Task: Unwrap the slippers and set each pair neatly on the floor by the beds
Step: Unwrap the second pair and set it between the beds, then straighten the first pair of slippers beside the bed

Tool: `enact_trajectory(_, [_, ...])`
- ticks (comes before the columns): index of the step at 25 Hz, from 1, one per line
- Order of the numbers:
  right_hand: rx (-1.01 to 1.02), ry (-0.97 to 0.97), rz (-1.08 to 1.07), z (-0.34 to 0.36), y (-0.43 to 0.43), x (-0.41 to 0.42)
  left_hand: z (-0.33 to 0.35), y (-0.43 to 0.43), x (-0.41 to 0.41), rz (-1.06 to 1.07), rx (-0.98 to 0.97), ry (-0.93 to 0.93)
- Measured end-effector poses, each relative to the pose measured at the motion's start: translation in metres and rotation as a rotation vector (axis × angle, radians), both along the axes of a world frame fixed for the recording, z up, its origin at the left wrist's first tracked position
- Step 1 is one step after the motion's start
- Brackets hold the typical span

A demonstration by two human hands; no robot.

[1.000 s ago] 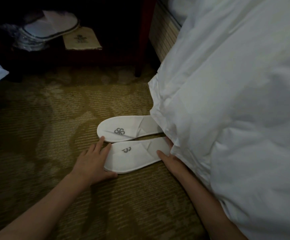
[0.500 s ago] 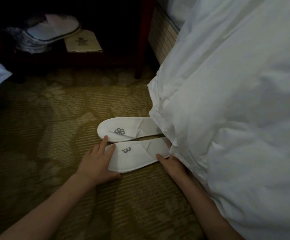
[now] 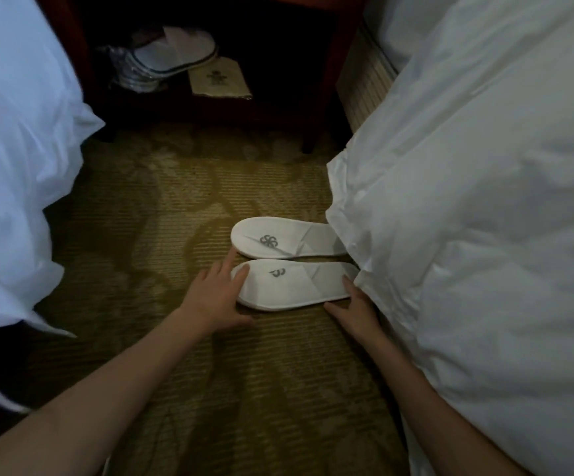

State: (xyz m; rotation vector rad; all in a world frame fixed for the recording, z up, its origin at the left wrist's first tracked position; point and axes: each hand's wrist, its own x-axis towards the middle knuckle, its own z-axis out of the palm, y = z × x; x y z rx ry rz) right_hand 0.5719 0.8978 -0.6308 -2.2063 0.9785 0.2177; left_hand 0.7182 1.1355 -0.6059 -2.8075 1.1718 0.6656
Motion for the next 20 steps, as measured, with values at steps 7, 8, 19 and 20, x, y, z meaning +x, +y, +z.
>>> enact_trajectory(7, [-0.003, -0.098, -0.025, 0.009, 0.006, -0.007, -0.034, -0.001, 0.008, -0.022, -0.12, -0.032])
enact_trajectory(8, [-0.003, -0.119, -0.035, 0.009, 0.004, -0.009, -0.036, -0.007, 0.007, -0.01, -0.148, -0.01])
enact_trajectory(19, [-0.047, -0.163, -0.142, 0.015, 0.003, -0.01, -0.006, -0.047, -0.009, -0.016, -0.232, 0.038])
enact_trajectory(20, [-0.026, -0.168, -0.143, 0.017, 0.006, -0.007, -0.002, -0.05, -0.01, -0.038, -0.255, 0.022])
